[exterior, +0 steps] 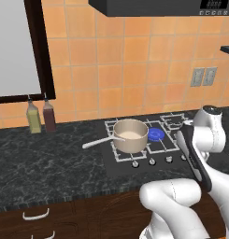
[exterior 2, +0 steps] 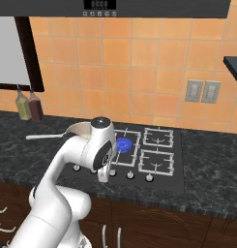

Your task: Turn off the center burner of the stove.

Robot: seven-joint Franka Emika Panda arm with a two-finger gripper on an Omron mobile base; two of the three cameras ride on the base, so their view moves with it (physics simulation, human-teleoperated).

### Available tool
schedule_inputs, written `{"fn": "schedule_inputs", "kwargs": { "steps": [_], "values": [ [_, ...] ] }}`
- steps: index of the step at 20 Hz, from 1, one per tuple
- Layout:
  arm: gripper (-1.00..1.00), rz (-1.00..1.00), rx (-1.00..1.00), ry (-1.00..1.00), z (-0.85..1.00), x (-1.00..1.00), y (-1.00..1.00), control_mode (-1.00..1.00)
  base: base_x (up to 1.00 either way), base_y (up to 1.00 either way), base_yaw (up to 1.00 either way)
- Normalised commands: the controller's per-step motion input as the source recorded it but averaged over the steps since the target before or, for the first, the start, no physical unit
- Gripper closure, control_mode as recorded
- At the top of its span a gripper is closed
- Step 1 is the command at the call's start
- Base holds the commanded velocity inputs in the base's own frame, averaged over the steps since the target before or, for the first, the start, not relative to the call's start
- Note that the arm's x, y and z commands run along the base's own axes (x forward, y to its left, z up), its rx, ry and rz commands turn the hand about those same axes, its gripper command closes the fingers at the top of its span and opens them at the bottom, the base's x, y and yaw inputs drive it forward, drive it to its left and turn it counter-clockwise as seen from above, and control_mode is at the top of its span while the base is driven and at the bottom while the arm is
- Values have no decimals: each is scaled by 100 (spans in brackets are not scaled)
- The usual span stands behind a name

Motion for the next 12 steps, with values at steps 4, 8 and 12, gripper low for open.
{"fn": "schedule_inputs", "kwargs": {
  "steps": [4,8,12],
  "values": [
    [-100,19,0,0,-1,1,1,-100,0,0,0],
    [-100,19,0,0,0,0,17,-100,0,0,0],
    [-100,20,0,1,0,0,19,-100,0,0,0]
  ]
}}
